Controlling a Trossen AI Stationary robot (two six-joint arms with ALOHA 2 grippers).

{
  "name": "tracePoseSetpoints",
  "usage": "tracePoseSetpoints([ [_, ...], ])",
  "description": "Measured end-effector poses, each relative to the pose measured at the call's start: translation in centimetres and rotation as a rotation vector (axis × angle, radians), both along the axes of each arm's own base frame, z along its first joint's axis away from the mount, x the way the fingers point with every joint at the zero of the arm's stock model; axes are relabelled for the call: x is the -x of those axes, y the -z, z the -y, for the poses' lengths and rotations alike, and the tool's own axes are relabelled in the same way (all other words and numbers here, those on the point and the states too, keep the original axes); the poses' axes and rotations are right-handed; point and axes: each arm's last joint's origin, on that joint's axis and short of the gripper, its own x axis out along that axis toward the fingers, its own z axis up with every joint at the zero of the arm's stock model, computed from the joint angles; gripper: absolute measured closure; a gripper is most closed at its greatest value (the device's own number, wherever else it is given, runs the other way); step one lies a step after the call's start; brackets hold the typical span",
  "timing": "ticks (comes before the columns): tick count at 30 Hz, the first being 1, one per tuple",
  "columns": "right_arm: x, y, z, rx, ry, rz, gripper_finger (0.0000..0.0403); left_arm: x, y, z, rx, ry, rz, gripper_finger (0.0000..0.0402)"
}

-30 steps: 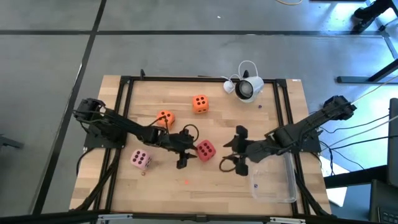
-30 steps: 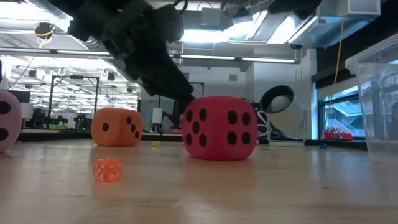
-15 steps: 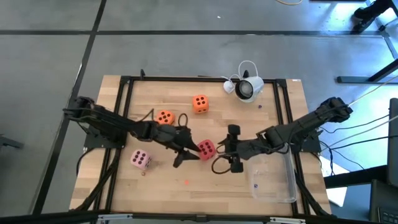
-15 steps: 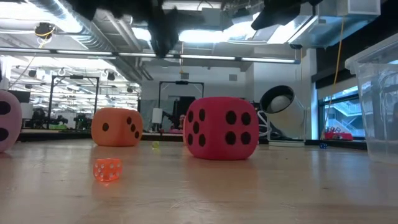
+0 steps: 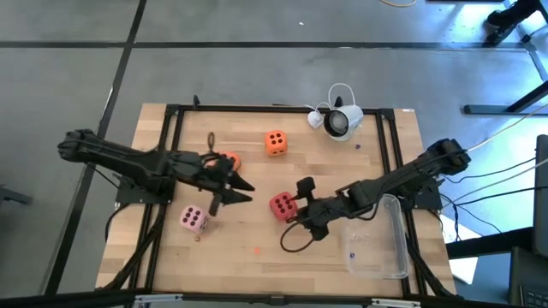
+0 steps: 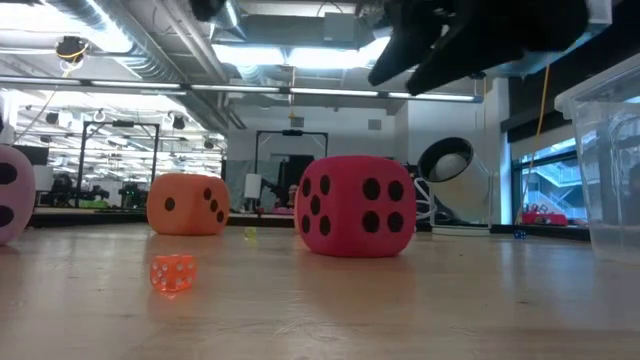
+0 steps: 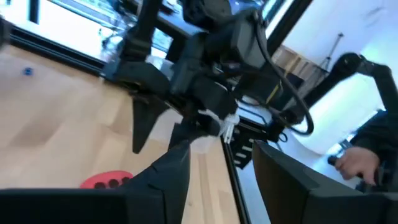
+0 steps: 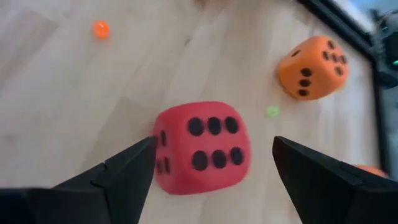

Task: Pick & Place Dice
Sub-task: Put the large red die into the transparent bin

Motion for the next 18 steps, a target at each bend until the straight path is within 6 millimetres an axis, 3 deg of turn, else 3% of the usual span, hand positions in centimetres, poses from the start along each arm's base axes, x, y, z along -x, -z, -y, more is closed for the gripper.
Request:
tracePoseSetpoints([
  [8, -2.9, 1.0, -0.9, 0.08, -0.02, -0.027, 0.0075, 3.1, -0.9, -0.1, -0.009, -0.097, -0.016, 0.0252],
  [13, -4.0, 1.3, -1.5, 0.097, -0.005, -0.042, 0.0074, 3.4, -0.9, 0.1, -0.013, -0.094, -0.03, 0.0254],
  [18, -3.8, 1.6, -1.4, 0.093, 0.033, -0.102, 0.0073, 3.5, -0.4, 0.2, -0.01, -0.091, -0.075, 0.0254],
])
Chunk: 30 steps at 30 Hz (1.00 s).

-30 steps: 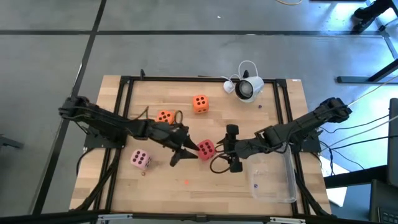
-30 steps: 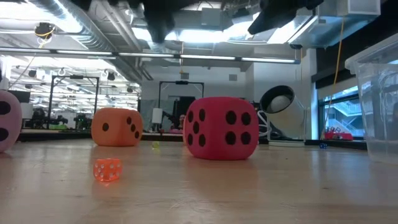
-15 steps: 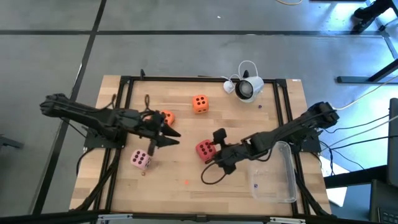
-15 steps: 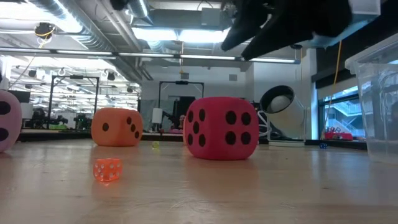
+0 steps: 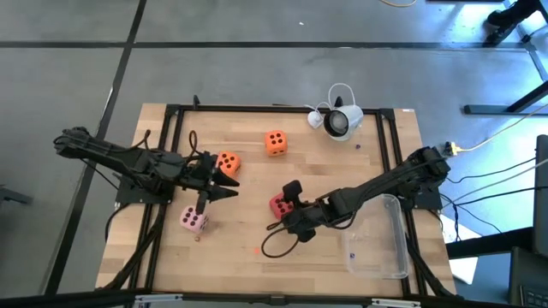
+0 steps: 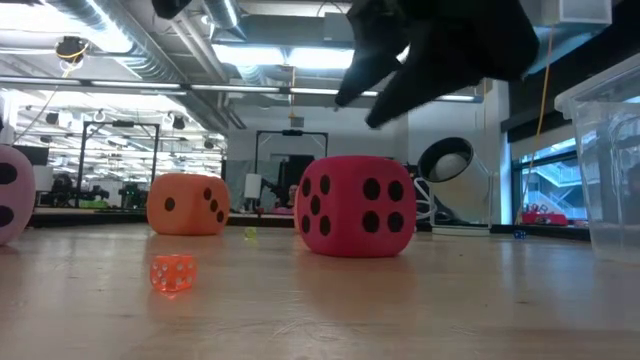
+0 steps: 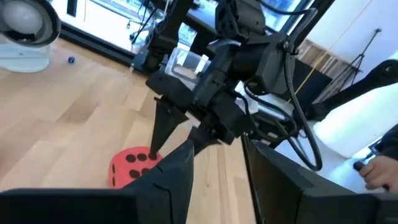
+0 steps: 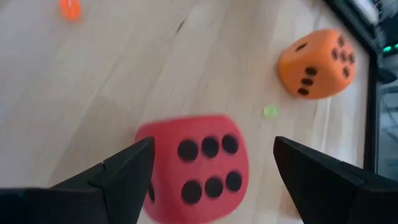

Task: Pick & Place Dice
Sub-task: Put the large red die into the transparent bin

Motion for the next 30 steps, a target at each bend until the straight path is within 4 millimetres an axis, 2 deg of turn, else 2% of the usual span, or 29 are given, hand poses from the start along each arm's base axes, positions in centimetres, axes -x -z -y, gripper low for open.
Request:
tracePoseSetpoints([
  [11, -0.2, 0.4, 0.5, 0.004, -0.01, -0.034, 0.0073, 0.0, 0.1, 0.0, -0.016, -0.006, -0.01, 0.0254],
  [18, -1.1, 4.2, 0.5, 0.087, -0.052, -0.16, 0.0073, 0.0, 0.1, -0.1, -0.033, -0.021, -0.007, 0.0254],
  [24, -2.2, 7.2, 1.1, 0.19, 0.075, -0.16, 0.0073, 0.0, 0.1, -0.1, -0.016, -0.022, -0.007, 0.0254],
  [30, -2.5, 8.5, 0.9, 0.193, 0.158, -0.139, 0.0101, 0.0, 0.1, -0.1, 0.005, -0.024, -0.005, 0.0254],
])
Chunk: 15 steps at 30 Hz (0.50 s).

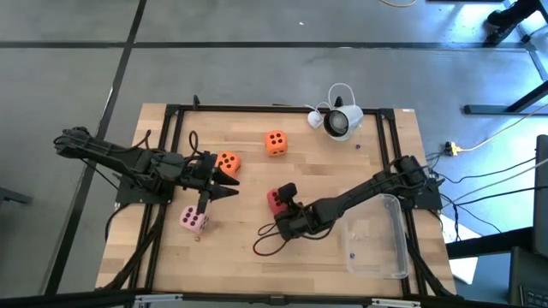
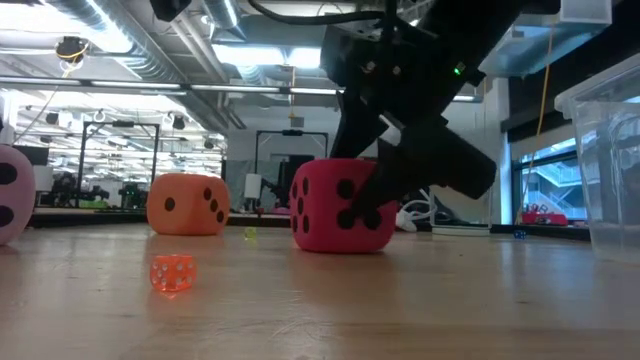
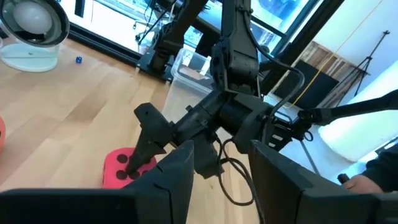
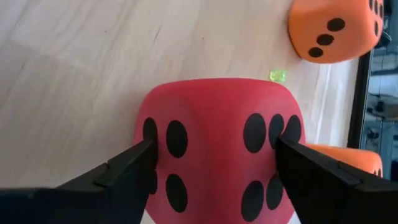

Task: Pick & Place Dice
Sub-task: Put the large red die into the transparent bin

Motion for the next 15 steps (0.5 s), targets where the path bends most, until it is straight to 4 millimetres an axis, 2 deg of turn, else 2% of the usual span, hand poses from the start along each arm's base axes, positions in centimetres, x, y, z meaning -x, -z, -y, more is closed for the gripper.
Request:
tracePoseSetpoints([
  [8, -0.16, -0.02, -0.09, -0.036, 0.059, 0.055, 0.0196, 0.0, -0.03, 0.0, 0.006, 0.0, 0.0, 0.0254],
  [15, -0.18, -0.05, -0.12, -0.04, 0.062, 0.058, 0.0197, 0.0, -0.03, 0.0, 0.006, 0.0, 0.0, 0.0254],
])
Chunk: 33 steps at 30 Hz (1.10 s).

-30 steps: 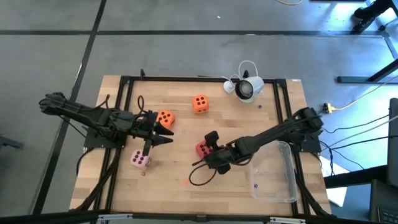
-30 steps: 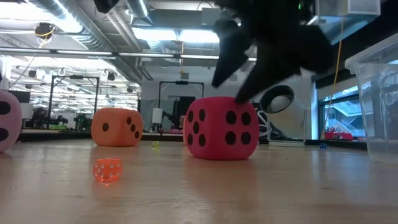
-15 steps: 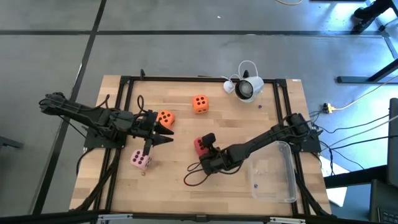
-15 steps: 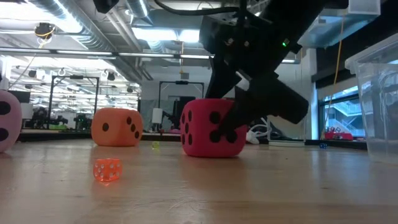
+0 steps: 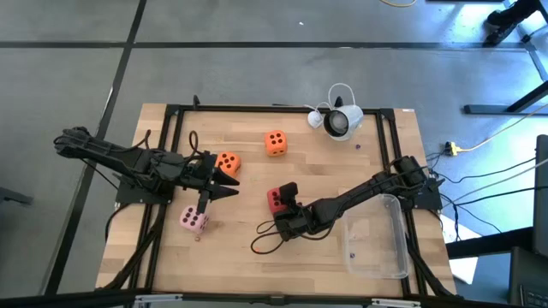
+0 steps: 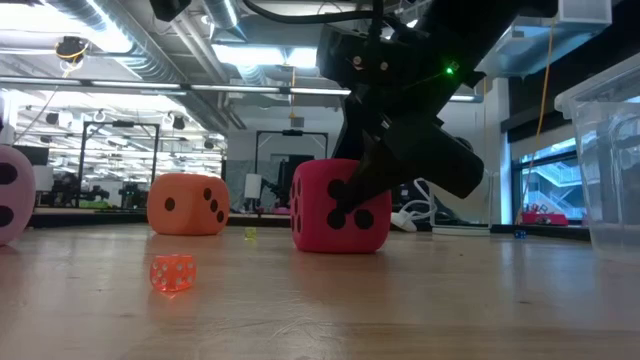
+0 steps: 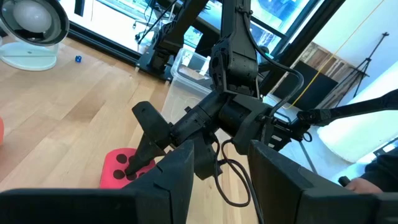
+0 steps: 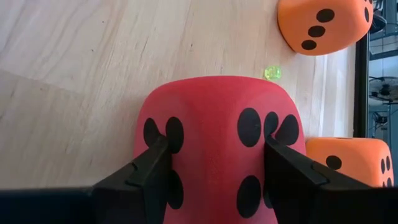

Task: Pick & Place Dice
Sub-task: Put the large red die into the transparent bin

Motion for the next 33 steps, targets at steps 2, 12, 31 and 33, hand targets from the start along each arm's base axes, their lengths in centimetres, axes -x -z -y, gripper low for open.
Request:
tracePoseSetpoints([
  [2, -0.1, -0.2, -0.1, -0.006, -0.008, -0.004, 0.0197, 0.0, 0.0, 0.0, 0.0, 0.0, 0.0, 0.0254],
  [12, -0.8, -1.4, -0.4, -0.019, -0.001, -0.025, 0.0197, 0.0, 0.0, 0.0, 0.0, 0.0, 0.0, 0.0254],
  [31, 2.2, -17.3, -0.2, -0.328, 0.346, 0.16, 0.021, 0.4, 0.0, -0.1, -0.014, 0.0, -0.009, 0.0254],
  [33, 3.8, -19.7, 0.1, -0.373, 0.409, 0.183, 0.021, 0.5, -0.1, -0.1, -0.017, 0.001, -0.004, 0.0254],
])
